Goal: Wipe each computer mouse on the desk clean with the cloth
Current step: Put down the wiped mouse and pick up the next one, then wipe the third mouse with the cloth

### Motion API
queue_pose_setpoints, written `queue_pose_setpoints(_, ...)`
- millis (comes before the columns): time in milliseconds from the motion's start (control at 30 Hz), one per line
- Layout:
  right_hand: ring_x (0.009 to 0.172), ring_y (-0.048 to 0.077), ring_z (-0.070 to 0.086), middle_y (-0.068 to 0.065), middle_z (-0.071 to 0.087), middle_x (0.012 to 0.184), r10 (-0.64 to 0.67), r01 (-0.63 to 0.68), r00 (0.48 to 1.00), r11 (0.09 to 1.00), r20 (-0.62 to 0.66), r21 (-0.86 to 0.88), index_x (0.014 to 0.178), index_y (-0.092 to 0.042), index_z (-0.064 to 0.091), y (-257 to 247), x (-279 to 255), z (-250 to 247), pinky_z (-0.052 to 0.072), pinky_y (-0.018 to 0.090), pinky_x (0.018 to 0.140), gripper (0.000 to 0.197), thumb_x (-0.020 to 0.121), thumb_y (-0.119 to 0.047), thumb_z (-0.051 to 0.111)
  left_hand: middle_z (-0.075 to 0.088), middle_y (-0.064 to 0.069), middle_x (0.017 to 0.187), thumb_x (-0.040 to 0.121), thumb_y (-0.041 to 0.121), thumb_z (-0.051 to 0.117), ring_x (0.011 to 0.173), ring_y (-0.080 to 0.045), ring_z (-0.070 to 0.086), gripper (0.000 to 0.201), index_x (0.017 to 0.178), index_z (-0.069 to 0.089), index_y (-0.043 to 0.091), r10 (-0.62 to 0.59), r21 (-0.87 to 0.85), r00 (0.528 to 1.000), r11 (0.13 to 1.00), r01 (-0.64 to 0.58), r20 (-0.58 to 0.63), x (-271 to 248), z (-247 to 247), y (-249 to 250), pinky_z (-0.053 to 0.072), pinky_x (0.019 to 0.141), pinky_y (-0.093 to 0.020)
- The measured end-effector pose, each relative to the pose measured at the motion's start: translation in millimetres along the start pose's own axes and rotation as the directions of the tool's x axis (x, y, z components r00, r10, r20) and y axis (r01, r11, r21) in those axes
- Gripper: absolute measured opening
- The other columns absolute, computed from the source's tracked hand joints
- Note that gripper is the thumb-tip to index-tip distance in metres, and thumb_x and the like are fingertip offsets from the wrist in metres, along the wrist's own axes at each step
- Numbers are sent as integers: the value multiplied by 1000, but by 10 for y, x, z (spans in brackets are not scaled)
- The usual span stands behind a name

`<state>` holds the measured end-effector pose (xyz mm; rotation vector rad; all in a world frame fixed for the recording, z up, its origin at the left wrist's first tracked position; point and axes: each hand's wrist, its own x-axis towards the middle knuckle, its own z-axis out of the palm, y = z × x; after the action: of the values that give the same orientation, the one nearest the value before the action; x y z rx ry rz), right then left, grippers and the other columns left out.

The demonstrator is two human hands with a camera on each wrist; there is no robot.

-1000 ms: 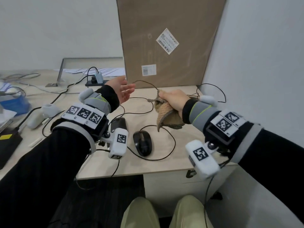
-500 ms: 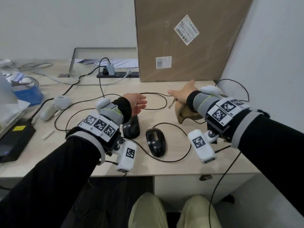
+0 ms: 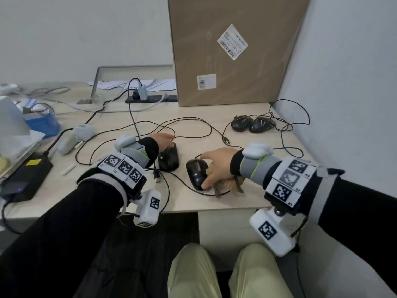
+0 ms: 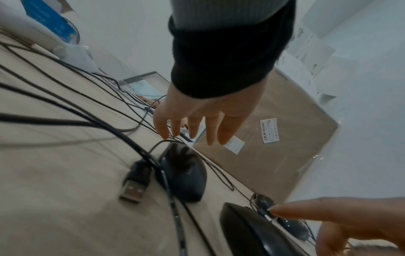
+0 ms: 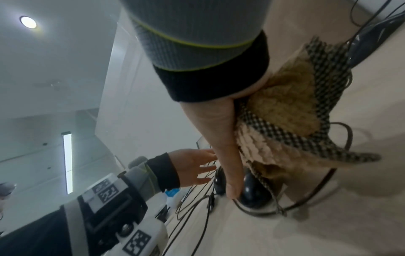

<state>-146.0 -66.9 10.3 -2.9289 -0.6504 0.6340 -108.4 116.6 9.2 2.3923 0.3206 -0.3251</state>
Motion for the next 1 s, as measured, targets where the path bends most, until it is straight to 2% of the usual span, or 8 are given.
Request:
queue_pose_setpoints(167, 110, 26, 56, 3, 60, 124, -16, 10, 996, 998, -89, -65, 129, -20, 48, -94, 86, 173, 48, 31, 84, 68, 71, -46, 73, 35, -12, 151, 97, 11, 45, 140, -27, 31, 49, 145, 37, 12, -5, 226, 998, 974, -10, 67, -28, 45, -105, 26, 112, -29)
queue_pose_setpoints(267, 103, 26, 58, 4, 62, 116, 10, -14, 990, 1000, -144, -21, 121, -18, 53, -128, 190, 189, 39, 26, 70, 54, 76, -43, 69, 32, -10, 153, 98, 11, 42, 141, -25, 29, 49, 147, 33, 10, 6, 292, 997, 956, -28, 78, -8, 30, -114, 24, 113, -25)
queue_pose_setpoints(333, 98, 25, 60, 5, 64, 112, 27, -28, 986, 1000, -166, -5, 114, -17, 56, -164, 316, 157, 38, 25, 68, 47, 77, -42, 67, 34, -9, 152, 99, 13, 42, 140, -26, 32, 50, 147, 32, 14, 23, 337, 997, 941, -45, 69, 26, 7, -124, 28, 110, -26)
queue_pose_setpoints(433, 100, 26, 61, 6, 64, 114, 57, -61, 987, 998, -154, -22, 116, -15, 56, -228, 515, 46, 43, 26, 74, 45, 80, -42, 64, 41, -9, 147, 98, 14, 43, 135, -29, 38, 49, 146, 36, 19, 26, 324, 997, 945, -49, 73, 41, -39, -146, 36, 103, -27)
queue_pose_setpoints(667, 116, 27, 55, 10, 57, 129, 46, -56, 994, 994, -98, -96, 128, -7, 49, -355, 774, -182, 43, 28, 89, 42, 94, -31, 48, 51, -3, 140, 92, 10, 54, 130, -20, 44, 47, 138, 49, 19, 30, 133, 997, 990, -40, 78, 131, -64, -248, 32, 108, -25)
queue_pose_setpoints(833, 121, 32, 49, 13, 49, 136, 182, -154, 960, 978, -213, 142, 141, -14, 30, -228, 774, -211, 43, 35, 97, 80, 79, -47, 66, 61, -5, 127, 88, 16, 61, 104, -14, 53, 40, 128, 60, 18, 118, 116, 993, 986, -119, 14, 43, -95, -233, 35, 87, -17)
queue_pose_setpoints(900, 120, 30, 50, 11, 52, 134, 184, -138, 946, 974, -267, 180, 136, -13, 41, -141, 655, -277, 43, 33, 95, 69, 80, -46, 65, 63, -4, 121, 85, 21, 66, 98, -14, 53, 36, 120, 64, 16, 148, 164, 989, 976, -143, -22, -37, -150, -225, 37, 84, -19)
queue_pose_setpoints(1000, 104, 25, 59, 7, 66, 112, 145, -91, 937, 979, -316, 180, 111, -13, 65, -52, 473, -370, 47, 29, 84, 43, 80, -42, 66, 63, -1, 105, 82, 31, 69, 94, -15, 54, 30, 109, 68, 17, 127, 330, 991, 934, -136, 47, -181, -176, -201, 41, 82, -23)
